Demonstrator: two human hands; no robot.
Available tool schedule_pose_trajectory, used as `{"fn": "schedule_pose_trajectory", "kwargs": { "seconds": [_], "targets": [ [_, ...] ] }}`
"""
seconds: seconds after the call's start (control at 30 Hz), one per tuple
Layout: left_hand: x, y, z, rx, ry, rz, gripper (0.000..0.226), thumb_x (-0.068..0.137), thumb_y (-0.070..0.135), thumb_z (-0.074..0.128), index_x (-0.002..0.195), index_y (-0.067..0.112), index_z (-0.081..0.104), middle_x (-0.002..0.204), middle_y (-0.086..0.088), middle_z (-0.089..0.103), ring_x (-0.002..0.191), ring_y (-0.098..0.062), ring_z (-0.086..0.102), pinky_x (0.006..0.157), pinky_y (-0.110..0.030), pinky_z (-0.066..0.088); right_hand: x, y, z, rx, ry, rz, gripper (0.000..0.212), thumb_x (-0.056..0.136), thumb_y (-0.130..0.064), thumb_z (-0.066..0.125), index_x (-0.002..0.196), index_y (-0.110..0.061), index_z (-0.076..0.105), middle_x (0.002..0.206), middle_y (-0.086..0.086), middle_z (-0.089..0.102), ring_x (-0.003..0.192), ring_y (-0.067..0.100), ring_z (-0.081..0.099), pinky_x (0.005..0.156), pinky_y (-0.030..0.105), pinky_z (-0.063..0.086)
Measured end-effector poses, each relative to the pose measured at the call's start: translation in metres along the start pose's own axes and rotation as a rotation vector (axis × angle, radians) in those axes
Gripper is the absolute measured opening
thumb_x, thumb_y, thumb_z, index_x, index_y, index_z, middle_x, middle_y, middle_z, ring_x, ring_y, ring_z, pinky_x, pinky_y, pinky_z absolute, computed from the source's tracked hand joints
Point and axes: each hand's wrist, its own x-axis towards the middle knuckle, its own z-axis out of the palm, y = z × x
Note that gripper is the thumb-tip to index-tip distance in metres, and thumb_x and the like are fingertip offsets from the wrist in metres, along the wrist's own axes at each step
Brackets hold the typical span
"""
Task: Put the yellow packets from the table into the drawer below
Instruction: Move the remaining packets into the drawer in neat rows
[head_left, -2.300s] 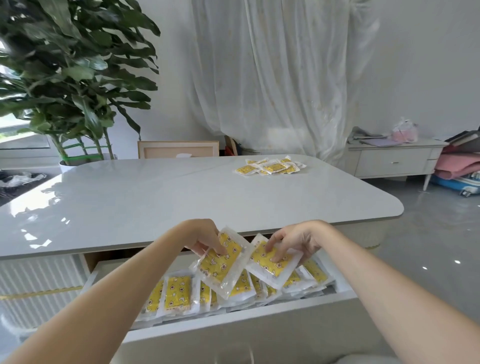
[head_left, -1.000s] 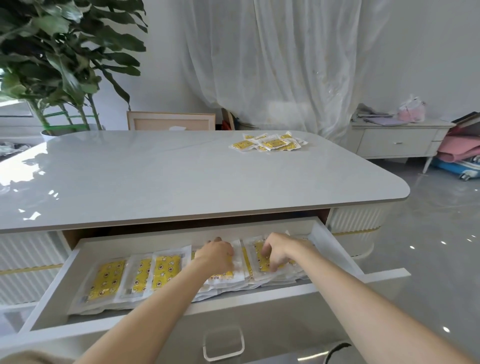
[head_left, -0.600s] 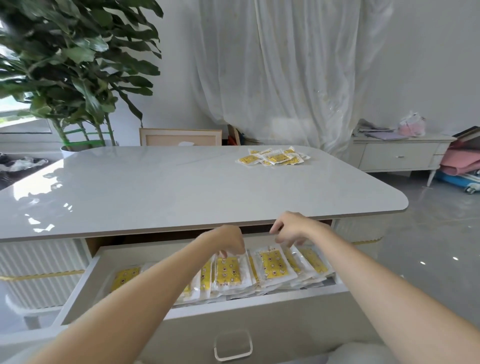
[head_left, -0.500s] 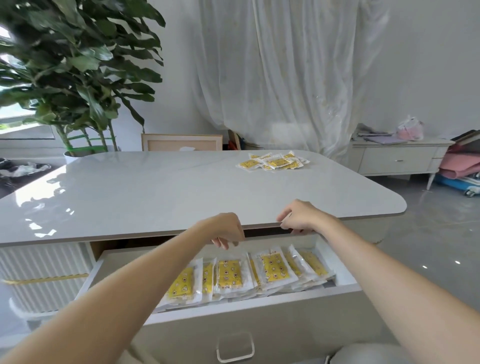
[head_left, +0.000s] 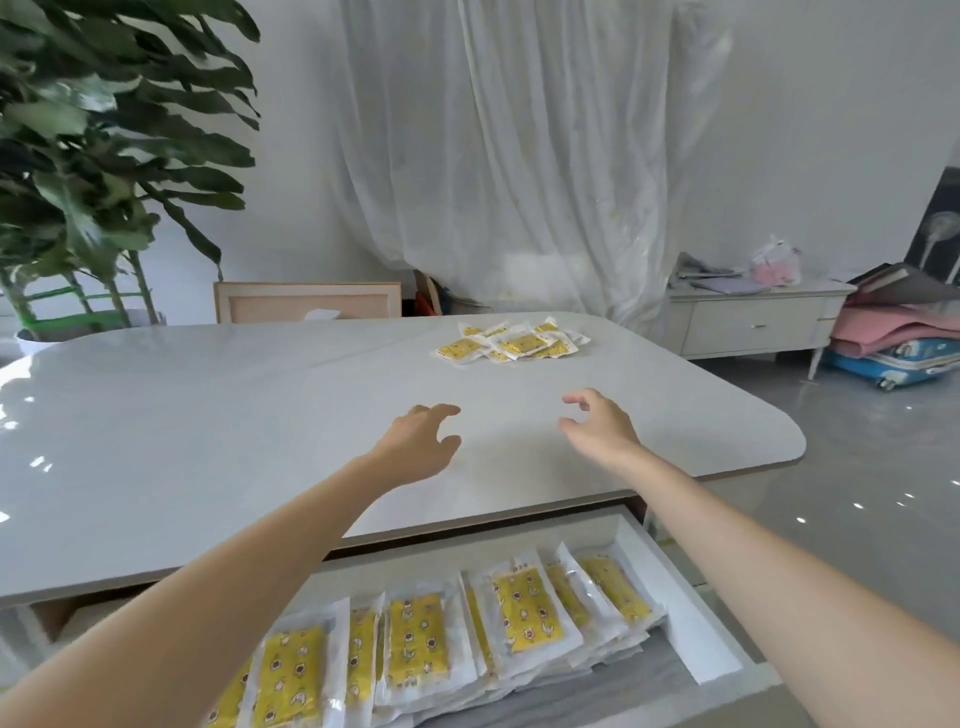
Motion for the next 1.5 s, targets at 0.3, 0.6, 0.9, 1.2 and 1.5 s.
{"fn": "schedule_pose_trajectory", "kwargs": {
  "seconds": [0.3,0.6,0.9,1.2,1.5],
  "targets": [
    [0.148,-0.015,0.051,0.159,0.161,-0.023,0.064,0.095,0.044,0.04,0.149,0.042,0.005,0.159,0.004,-0.002,0.147,-0.026,-0.001,0.113,-0.059,0.013,0.138,0.029,0.054,-0.183,0.025,0.002,0.056,0.096,-0.039,0.045,0.147,-0.034,0.023,0.161,0.001,0.004,0.147,0.026,-0.002,0.118,0.05,0.009],
    [0.272,-0.03,0.059,0.224,0.227,-0.016,0.057,0.093,0.057,0.034,0.145,0.051,0.011,0.159,0.008,-0.005,0.147,-0.029,-0.008,0.113,-0.062,0.005,0.25,0.039,0.081,-0.386,0.178,-0.174,0.054,0.096,-0.046,0.043,0.147,-0.032,0.029,0.161,0.001,0.003,0.148,0.027,-0.005,0.117,0.056,0.001],
    [0.327,-0.018,0.058,0.31,0.3,-0.012,0.052,0.094,0.056,0.03,0.145,0.046,0.024,0.158,0.012,0.013,0.147,-0.025,0.004,0.115,-0.059,0.0,0.292,0.051,0.08,-0.345,0.222,-0.158,0.047,0.095,-0.051,0.044,0.14,-0.037,0.041,0.158,-0.004,0.018,0.147,0.024,0.008,0.115,0.058,0.006],
    [0.425,0.0,0.062,0.307,-0.026,-0.137,0.059,0.087,0.071,0.018,0.143,0.054,0.014,0.158,0.013,0.007,0.145,-0.037,0.001,0.108,-0.068,0.002,0.362,0.061,0.082,-0.263,0.169,-0.019,0.055,0.088,-0.065,0.039,0.139,-0.046,0.037,0.159,-0.003,0.017,0.146,0.03,0.006,0.115,0.057,0.008],
    [0.426,-0.008,0.067,0.336,0.034,-0.128,0.056,0.087,0.067,0.016,0.14,0.053,0.025,0.153,0.013,0.026,0.141,-0.03,0.023,0.108,-0.059,0.019,0.383,0.062,0.088,-0.428,0.094,0.011,0.062,0.084,-0.073,0.032,0.141,-0.049,0.032,0.15,0.009,0.036,0.134,0.033,0.031,0.115,0.049,0.016]
  ]
}}
